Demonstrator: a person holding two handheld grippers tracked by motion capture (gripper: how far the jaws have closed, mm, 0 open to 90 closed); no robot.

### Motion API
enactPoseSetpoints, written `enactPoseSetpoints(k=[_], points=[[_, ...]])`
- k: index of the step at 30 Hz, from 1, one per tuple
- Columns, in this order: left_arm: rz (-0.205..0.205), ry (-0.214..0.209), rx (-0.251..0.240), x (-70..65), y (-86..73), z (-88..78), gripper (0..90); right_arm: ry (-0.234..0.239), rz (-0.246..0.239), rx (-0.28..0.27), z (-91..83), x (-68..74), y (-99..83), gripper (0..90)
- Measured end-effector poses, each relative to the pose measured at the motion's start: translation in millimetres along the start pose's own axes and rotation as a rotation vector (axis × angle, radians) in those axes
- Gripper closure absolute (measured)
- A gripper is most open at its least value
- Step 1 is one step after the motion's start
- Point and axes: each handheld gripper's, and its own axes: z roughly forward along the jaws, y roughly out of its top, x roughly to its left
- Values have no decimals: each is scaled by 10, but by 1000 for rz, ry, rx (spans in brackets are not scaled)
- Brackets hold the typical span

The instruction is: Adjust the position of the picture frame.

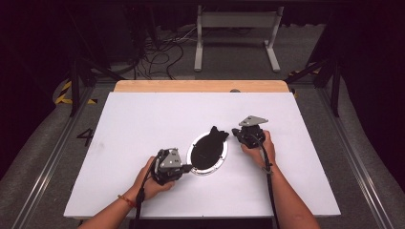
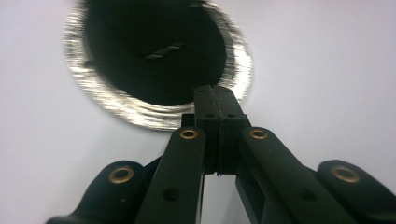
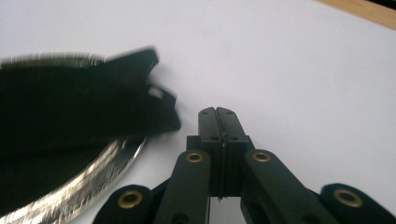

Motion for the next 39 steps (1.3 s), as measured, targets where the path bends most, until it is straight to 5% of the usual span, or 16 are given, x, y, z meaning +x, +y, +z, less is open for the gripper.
enactPoseSetpoints(k=[3,7,14,25,39], points=[[5,-12,-5,-115,1,4,893,22,40,-8,74,-71,78,900],[2,-11,-19,-163,10,67,888,47,28,25,162,-79,123,900],[16,2,37,-228,1,194,865,86,4,44,316,-31,195,900],[-2,80,44,-199,-1,192,863,124,-19,91,349,-13,243,900],[-18,97,53,-58,-56,119,899,123,6,121,182,-4,147,900]])
